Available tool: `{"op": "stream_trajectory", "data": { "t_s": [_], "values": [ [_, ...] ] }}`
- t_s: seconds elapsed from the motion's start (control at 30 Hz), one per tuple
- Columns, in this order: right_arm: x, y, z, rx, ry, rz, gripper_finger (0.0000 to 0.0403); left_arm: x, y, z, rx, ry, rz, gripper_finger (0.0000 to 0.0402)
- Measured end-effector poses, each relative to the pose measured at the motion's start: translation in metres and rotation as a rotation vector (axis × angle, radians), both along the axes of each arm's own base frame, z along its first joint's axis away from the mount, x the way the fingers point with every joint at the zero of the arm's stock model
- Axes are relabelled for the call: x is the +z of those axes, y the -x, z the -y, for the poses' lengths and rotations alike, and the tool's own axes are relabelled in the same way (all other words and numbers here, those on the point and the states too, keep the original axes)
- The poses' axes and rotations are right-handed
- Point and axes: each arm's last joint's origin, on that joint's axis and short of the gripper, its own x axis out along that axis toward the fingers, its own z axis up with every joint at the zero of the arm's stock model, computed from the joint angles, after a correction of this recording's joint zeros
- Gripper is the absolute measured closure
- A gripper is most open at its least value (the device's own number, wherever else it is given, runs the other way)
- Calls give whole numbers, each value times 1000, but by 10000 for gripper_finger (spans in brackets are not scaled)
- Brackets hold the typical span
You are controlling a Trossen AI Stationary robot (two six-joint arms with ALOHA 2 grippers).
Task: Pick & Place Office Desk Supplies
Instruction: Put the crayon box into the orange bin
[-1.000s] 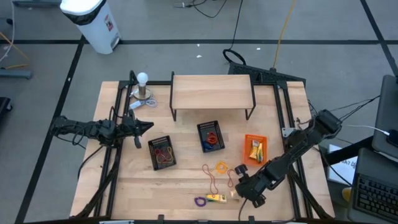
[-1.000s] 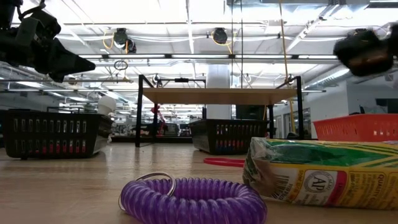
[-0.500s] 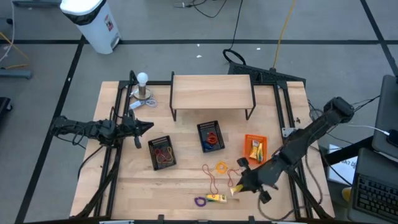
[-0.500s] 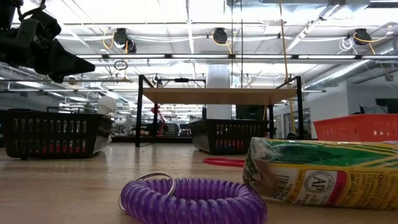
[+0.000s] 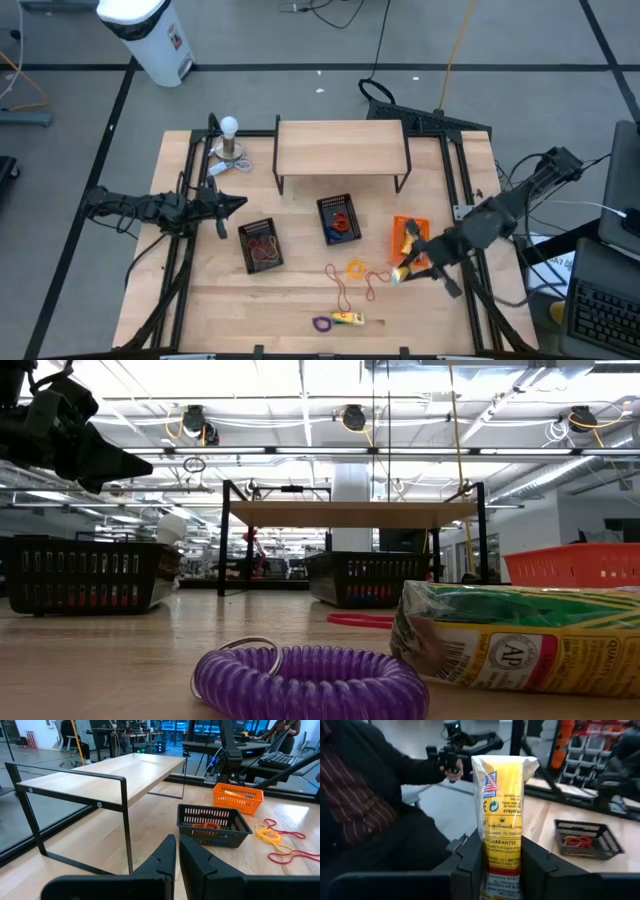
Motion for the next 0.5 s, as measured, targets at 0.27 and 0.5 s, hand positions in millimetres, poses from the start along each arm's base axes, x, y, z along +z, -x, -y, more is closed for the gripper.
{"op": "stream_trajectory", "data": {
  "t_s": [0.27,0.5],
  "values": [
    [5,34,32,-43,-68,156,316,0,0,0,0,-1,0,380],
    [-5,59,55,-126,-112,243,318,0,0,0,1,-1,0,380]
  ]
}}
